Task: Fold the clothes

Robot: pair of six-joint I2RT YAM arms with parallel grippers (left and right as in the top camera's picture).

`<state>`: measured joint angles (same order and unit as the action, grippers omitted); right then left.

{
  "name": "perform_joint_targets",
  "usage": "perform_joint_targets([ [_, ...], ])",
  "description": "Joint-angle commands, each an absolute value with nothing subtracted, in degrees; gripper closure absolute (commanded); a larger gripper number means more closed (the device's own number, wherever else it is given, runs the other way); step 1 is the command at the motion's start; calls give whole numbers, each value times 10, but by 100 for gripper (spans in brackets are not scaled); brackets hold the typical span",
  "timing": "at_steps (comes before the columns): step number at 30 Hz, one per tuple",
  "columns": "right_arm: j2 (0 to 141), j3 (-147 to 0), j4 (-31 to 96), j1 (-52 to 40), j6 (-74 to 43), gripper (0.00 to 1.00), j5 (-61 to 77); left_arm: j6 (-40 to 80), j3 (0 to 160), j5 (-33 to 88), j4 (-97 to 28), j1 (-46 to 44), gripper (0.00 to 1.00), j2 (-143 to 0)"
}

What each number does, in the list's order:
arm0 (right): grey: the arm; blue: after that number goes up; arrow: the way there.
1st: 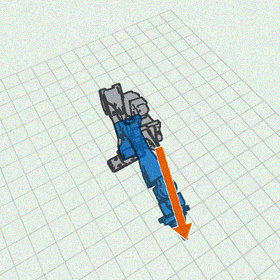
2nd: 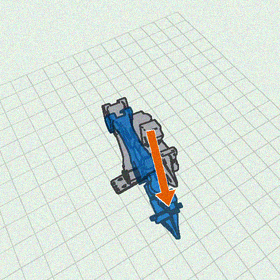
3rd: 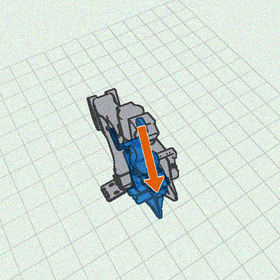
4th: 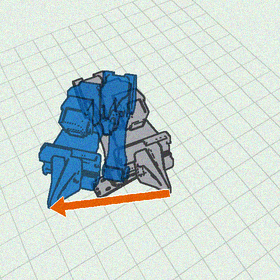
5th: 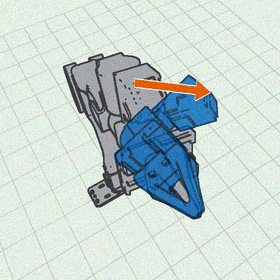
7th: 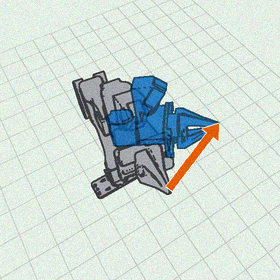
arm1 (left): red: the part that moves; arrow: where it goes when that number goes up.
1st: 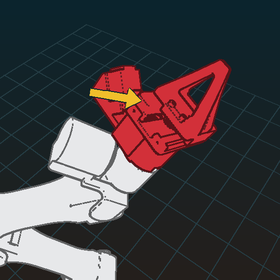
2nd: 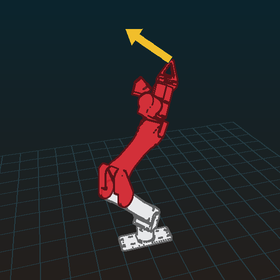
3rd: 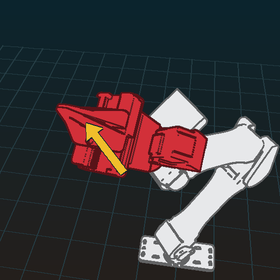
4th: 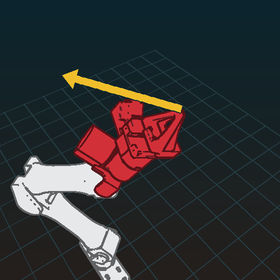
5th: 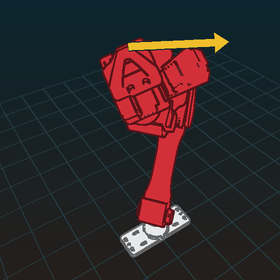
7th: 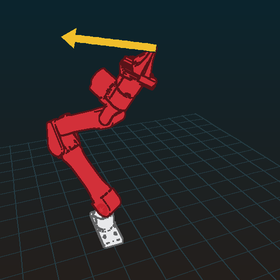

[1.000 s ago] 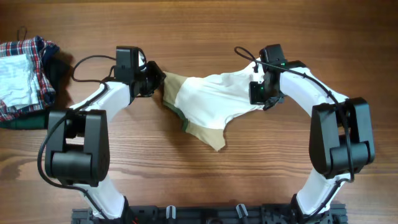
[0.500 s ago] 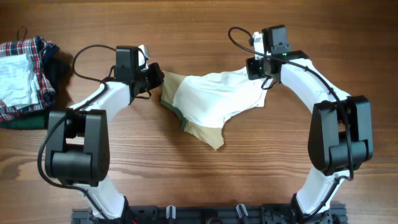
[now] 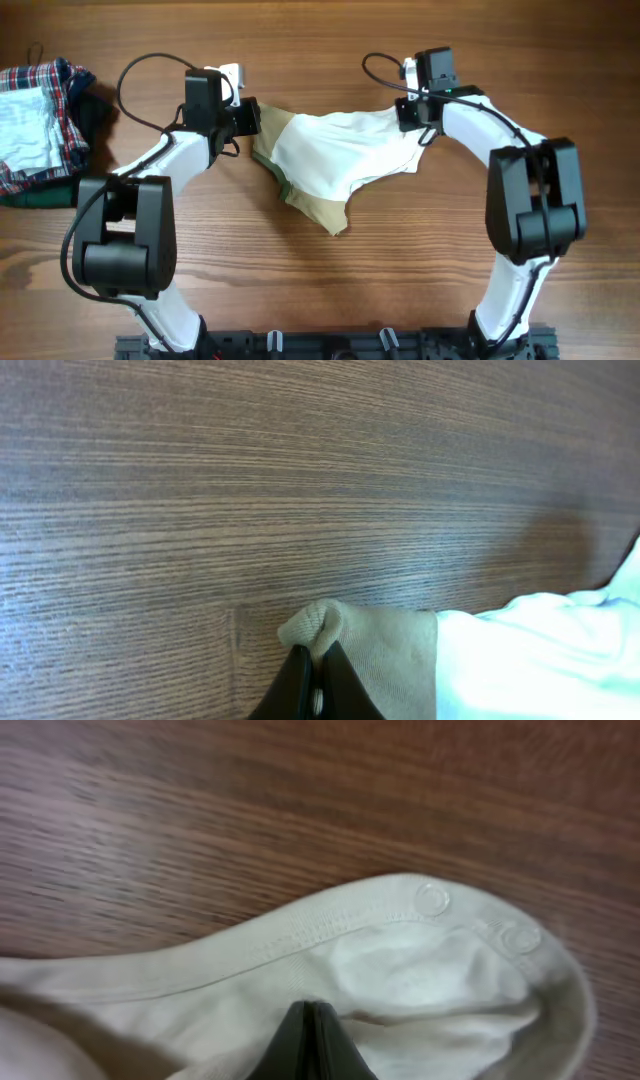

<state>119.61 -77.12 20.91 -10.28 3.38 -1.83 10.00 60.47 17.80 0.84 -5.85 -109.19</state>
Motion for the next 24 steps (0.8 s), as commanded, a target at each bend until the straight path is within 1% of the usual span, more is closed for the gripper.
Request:
perform_joint_targets([
  [1,1235,-771,211,-94,36,96,-48,35,626,171,2,-63,96,-1103],
  [6,1239,-771,284,-60,-21,96,-104,-13,653,170,-5,-76,96,-1121],
  [11,1239,-771,373,-37,-62,96,-103,-44,675,164,3,-89,96,-1148],
  [17,1239,-771,415,-37,-126,96,-92,-58,676,164,48,-89,96,-1151],
  [18,1239,-771,415,-37,-126,96,-85,-58,677,164,57,-89,87,-1151],
  [19,1239,-771,414,-37,-126,96,-83,-58,681,164,66,-89,62,-1151],
  [20,1239,-771,414,-37,-126,96,-83,-58,689,164,69,-89,41,-1151],
  [21,1239,-771,414,-37,-126,96,-82,-58,703,164,69,-89,31,-1151],
  [24,1239,-771,414,-37,-126,96,-62,-57,761,164,62,-88,27,-1151],
])
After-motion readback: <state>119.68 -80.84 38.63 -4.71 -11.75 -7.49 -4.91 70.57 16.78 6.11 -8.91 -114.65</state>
